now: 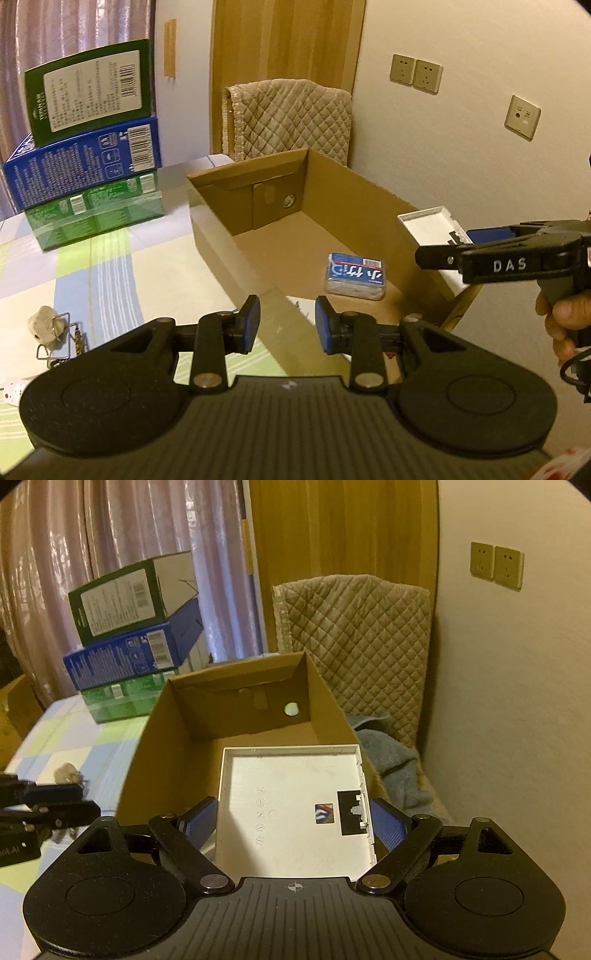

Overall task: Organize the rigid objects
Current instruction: 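Lower both items into the box and open both tools, then withdraw both tools from the box back over the table, then grasp the leopard-print hair clip with the right tool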

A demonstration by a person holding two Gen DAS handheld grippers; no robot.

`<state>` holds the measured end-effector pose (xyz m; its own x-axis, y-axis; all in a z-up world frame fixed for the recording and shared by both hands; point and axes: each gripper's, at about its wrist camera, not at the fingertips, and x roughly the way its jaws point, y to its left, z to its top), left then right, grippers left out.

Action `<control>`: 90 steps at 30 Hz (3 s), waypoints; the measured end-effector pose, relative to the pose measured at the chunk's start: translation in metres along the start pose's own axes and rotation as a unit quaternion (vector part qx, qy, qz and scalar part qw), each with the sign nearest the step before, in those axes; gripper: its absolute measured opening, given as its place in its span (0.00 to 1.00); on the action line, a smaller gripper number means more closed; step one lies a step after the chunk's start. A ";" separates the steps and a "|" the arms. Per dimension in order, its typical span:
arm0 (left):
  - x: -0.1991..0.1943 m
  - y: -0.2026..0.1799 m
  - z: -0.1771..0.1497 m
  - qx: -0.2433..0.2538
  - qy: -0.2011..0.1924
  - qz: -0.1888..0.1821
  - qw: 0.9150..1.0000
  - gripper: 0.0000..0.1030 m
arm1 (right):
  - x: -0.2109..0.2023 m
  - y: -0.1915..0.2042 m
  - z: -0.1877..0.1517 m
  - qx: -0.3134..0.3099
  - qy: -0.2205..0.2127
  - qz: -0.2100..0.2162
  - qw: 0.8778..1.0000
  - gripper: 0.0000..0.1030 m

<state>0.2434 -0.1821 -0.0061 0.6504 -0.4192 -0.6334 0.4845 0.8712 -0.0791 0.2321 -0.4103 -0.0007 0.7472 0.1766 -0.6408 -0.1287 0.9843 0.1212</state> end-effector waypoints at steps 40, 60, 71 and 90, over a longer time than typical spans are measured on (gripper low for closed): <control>-0.188 0.175 -0.066 -0.114 -0.042 0.162 0.979 0.31 | -0.058 0.190 0.019 -0.091 -0.053 0.097 0.990 0.84; -0.165 0.219 -0.116 -0.154 -0.009 0.174 0.973 0.38 | 0.010 0.235 -0.025 -0.069 0.008 0.122 0.990 0.84; -0.115 0.237 -0.135 -0.158 0.019 0.173 0.972 0.44 | 0.064 0.246 -0.045 -0.059 0.043 0.128 0.989 0.84; -0.067 0.274 -0.126 -0.152 0.032 0.173 0.972 0.50 | 0.156 0.286 -0.046 -0.100 0.086 0.154 0.979 0.77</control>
<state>0.2590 0.1167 -0.0823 0.7016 -0.0785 -0.7082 0.0406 0.9967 -0.0703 0.2816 -0.1013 -0.1008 0.5346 0.4468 -0.7173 -0.4678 0.8634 0.1892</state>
